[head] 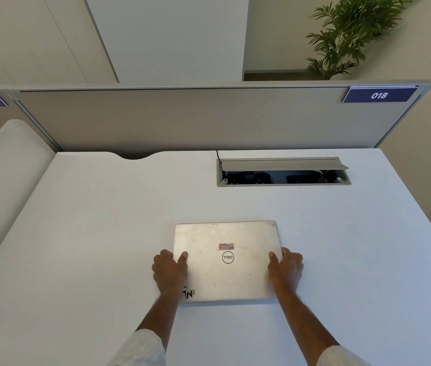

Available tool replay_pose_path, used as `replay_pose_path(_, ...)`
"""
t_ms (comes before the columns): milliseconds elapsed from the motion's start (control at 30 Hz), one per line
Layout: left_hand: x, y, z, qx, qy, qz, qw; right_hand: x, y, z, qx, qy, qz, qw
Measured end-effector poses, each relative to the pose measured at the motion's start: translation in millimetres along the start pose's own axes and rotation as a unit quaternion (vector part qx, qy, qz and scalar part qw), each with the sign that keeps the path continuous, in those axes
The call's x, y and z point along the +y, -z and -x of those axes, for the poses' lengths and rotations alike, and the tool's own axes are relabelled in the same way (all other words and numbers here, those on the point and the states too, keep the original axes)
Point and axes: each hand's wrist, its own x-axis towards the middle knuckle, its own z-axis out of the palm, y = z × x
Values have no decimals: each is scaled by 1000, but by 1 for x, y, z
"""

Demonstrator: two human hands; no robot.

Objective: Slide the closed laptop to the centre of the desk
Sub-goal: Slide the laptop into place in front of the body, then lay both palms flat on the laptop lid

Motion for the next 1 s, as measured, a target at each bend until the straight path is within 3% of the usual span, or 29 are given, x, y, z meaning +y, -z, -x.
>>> replay_pose_path(467, 2, 1, 1, -17, -3, -8, 1000, -2, 2, 3, 2, 28, 54, 998)
replay_pose_path(600, 6, 4, 10, -2, -22, -61, 998, -5, 3, 8, 20, 70, 109, 991)
replay_pose_path(700, 12, -5, 22, 53, -149, -141, 977, -6, -10, 15, 38, 178, 130, 975)
replay_pose_path(833, 15, -27, 35, 46, -367, -195, 909, -7, -27, 26, 4, 364, 182, 913)
replay_pose_path(933, 20, -36, 49, 17, -445, -205, 871, -7, -33, 33, -47, 444, 231, 864)
replay_pose_path(1000, 23, -39, 57, 10, -460, -213, 862, -9, -36, 36, -57, 449, 246, 857)
